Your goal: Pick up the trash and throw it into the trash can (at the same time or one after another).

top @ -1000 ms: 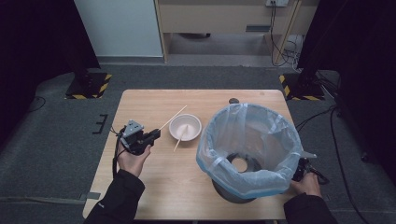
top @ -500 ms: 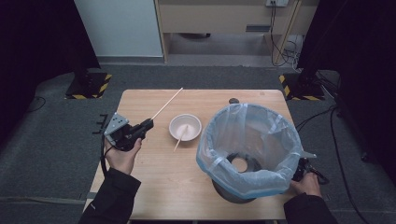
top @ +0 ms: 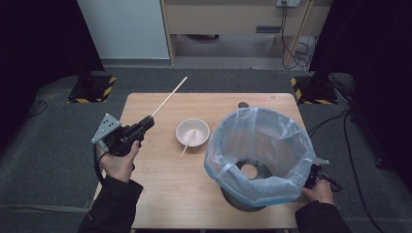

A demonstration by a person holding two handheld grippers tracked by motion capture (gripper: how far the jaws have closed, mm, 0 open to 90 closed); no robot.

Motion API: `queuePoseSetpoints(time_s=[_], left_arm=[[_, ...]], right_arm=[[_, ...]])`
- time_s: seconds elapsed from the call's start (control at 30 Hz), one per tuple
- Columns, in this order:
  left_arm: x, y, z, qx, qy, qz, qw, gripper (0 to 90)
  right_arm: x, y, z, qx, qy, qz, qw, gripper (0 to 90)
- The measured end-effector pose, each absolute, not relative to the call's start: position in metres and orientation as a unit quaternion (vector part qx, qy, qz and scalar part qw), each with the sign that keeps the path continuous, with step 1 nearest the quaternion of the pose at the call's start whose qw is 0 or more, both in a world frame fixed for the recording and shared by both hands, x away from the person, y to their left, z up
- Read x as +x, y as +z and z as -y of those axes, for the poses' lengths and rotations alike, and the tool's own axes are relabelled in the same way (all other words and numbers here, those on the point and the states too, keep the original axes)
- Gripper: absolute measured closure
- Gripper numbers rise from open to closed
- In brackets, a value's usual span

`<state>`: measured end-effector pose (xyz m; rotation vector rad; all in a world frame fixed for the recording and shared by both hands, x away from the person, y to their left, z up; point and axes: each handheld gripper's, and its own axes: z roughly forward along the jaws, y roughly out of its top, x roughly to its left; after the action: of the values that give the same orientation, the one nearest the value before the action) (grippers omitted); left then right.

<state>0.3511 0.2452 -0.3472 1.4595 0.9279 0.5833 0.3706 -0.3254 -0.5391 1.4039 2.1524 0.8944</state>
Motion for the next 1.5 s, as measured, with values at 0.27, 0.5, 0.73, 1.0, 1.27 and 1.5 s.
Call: queuePoseSetpoints(time_s=[0.27, 0.5, 0.73, 1.0, 1.27, 1.5], left_arm=[[0.342, -0.335, -0.243, 0.625, 0.257, -0.382, 0.63, 85.6], [0.331, -0.32, -0.237, 0.62, 0.259, -0.35, 0.653, 85.5], [0.322, -0.313, -0.227, 0.622, 0.261, -0.32, 0.665, 85.6], [0.314, -0.306, -0.217, 0.62, 0.252, -0.294, 0.683, 85.5], [0.308, -0.303, -0.203, 0.626, 0.24, -0.26, 0.695, 85.5], [0.305, -0.299, -0.191, 0.628, 0.236, -0.239, 0.702, 85.5]], right_arm=[[0.371, -0.539, 0.325, 0.505, 0.322, -0.773, 0.209, 0.5], [0.371, -0.539, 0.325, 0.504, 0.321, -0.774, 0.209, 0.5], [0.371, -0.539, 0.325, 0.505, 0.322, -0.774, 0.209, 0.5], [0.371, -0.539, 0.325, 0.505, 0.322, -0.774, 0.209, 0.5], [0.371, -0.539, 0.325, 0.505, 0.322, -0.773, 0.209, 0.5], [0.371, -0.539, 0.325, 0.505, 0.322, -0.774, 0.209, 0.5]])
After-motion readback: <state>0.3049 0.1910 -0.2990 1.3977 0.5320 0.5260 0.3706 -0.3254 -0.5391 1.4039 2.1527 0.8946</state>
